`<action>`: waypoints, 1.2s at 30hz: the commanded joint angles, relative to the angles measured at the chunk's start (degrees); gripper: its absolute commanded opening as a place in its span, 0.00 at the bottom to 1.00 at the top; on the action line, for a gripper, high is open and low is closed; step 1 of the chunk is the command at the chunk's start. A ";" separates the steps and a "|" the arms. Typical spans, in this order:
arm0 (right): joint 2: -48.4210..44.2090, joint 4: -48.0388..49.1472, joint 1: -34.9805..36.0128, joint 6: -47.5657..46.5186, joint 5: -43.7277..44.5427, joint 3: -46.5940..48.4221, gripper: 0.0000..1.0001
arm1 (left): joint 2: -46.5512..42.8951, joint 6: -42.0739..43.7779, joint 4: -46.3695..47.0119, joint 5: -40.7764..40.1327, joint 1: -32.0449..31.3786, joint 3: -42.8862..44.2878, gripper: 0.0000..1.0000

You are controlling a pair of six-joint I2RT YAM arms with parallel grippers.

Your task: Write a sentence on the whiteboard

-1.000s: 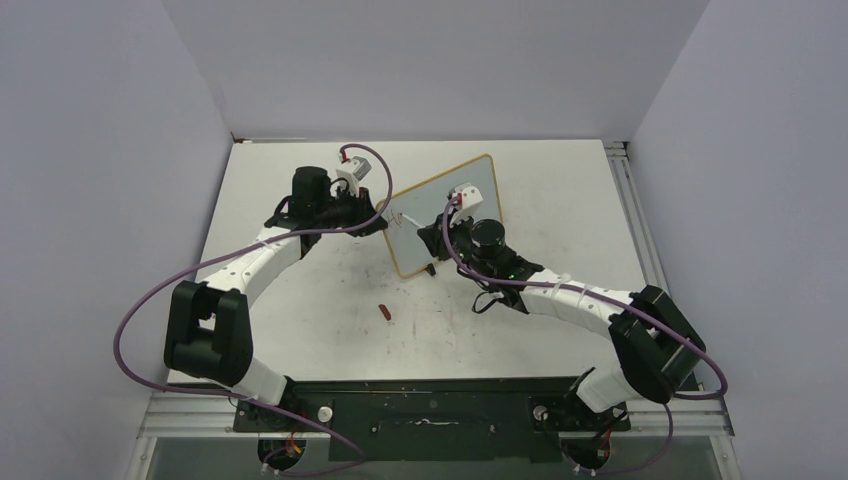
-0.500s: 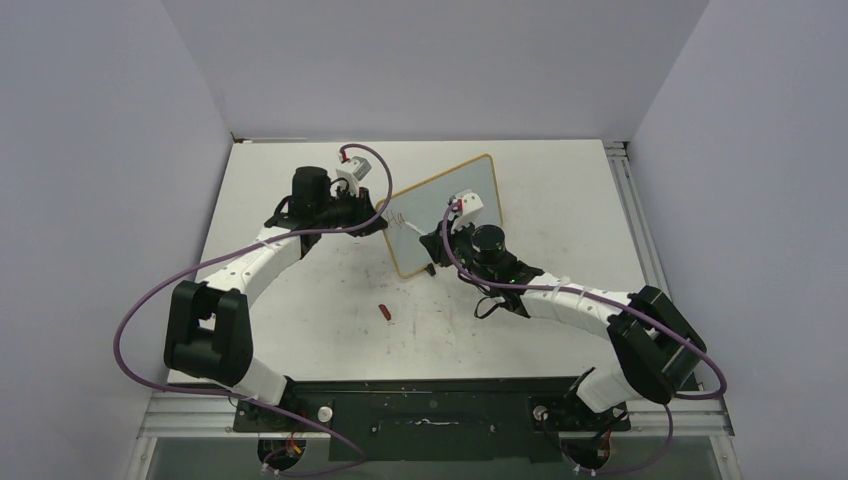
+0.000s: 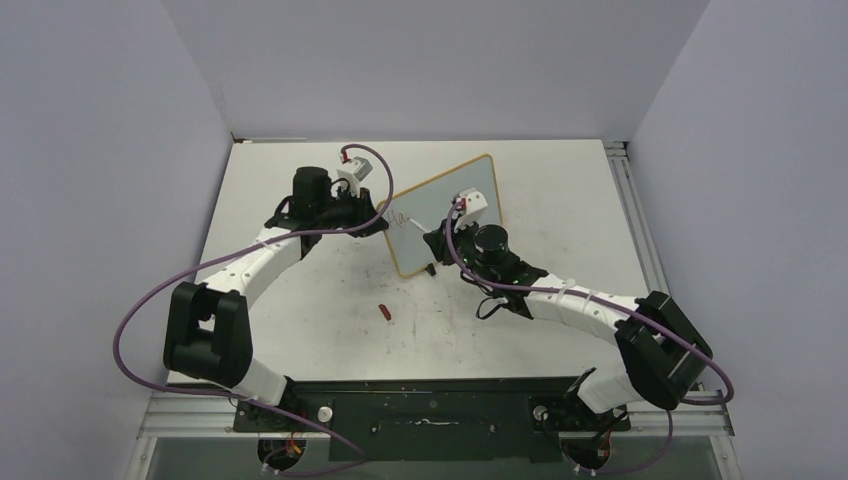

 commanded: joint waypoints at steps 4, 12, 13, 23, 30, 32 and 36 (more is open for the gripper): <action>-4.87 0.74 0.40 -1.03 0.55 1.51 0.05 | -1.29 1.11 -2.37 -0.10 -0.84 1.71 0.00; -2.46 1.42 0.44 -1.45 -0.05 3.14 0.05 | -1.53 1.11 -2.37 -0.13 -0.84 1.49 0.00; -2.21 1.47 0.43 -1.46 -0.13 3.22 0.05 | -1.59 1.11 -2.42 -0.10 -0.84 1.51 0.00; -0.14 1.82 0.42 -1.43 -0.20 4.72 0.05 | -1.53 1.11 -2.46 -0.03 -0.85 1.50 0.00; 0.82 1.84 0.42 -1.30 0.86 4.50 0.05 | -1.63 1.11 -2.40 -0.07 -0.85 1.49 0.00; 0.94 1.66 0.44 -1.32 1.20 4.24 0.05 | -1.68 1.11 -2.37 -0.05 -0.91 1.52 0.00; 0.79 1.16 0.41 -1.23 1.55 3.46 0.05 | -1.79 1.11 -2.38 -0.08 -0.84 1.49 0.00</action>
